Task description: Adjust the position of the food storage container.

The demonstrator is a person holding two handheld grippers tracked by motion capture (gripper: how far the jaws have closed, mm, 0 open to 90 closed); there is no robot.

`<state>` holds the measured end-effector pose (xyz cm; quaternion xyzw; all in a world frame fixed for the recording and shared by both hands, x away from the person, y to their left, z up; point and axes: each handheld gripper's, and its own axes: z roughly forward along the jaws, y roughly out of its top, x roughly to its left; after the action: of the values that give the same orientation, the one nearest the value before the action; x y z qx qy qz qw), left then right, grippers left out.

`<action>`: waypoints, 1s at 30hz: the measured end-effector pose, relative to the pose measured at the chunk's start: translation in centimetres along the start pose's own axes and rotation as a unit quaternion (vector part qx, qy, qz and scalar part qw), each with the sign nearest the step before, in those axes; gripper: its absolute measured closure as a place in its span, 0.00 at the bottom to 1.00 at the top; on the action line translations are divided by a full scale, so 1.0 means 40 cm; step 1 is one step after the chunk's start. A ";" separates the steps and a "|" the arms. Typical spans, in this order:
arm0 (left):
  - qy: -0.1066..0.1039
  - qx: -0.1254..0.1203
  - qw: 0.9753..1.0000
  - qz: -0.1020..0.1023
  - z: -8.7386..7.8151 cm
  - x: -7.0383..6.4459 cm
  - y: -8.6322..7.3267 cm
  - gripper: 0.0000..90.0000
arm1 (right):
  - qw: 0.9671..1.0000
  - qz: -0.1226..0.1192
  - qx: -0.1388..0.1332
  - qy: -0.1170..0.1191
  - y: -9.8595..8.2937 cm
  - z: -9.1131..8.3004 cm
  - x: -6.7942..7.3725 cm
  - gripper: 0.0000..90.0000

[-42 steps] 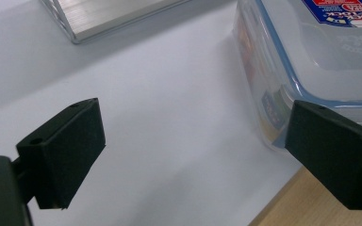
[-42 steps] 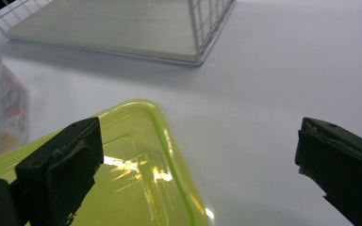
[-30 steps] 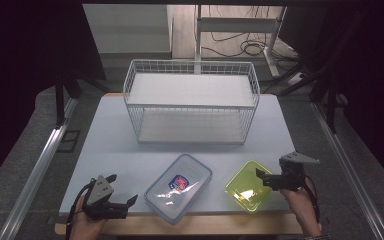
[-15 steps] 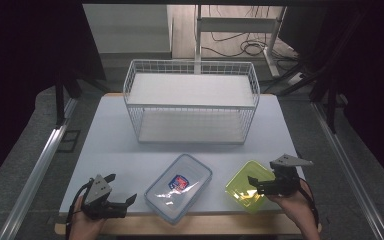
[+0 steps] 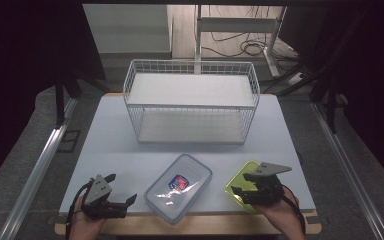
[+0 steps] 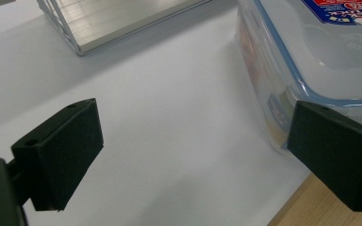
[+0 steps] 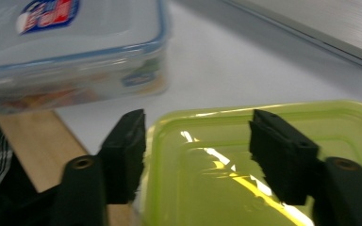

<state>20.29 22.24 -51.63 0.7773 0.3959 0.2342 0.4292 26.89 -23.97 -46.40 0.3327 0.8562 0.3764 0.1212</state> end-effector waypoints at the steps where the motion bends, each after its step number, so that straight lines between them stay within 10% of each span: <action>1: 0.000 0.000 1.000 0.000 0.000 0.000 0.000 0.05 | 1.000 -0.008 0.002 0.004 0.002 0.001 0.008 0.49; 16: 0.002 0.001 1.000 0.000 0.000 0.001 0.000 0.05 | 0.995 -0.064 0.050 0.056 -0.005 0.042 0.078 0.92; 30: 0.002 0.002 1.000 0.000 0.002 0.000 0.000 0.05 | 0.995 -0.050 0.073 0.056 -0.017 0.057 0.052 0.99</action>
<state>20.34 22.19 -51.67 0.7778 0.3974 0.2345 0.4268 26.06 -21.65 -48.40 0.2759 0.9022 0.3246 0.0667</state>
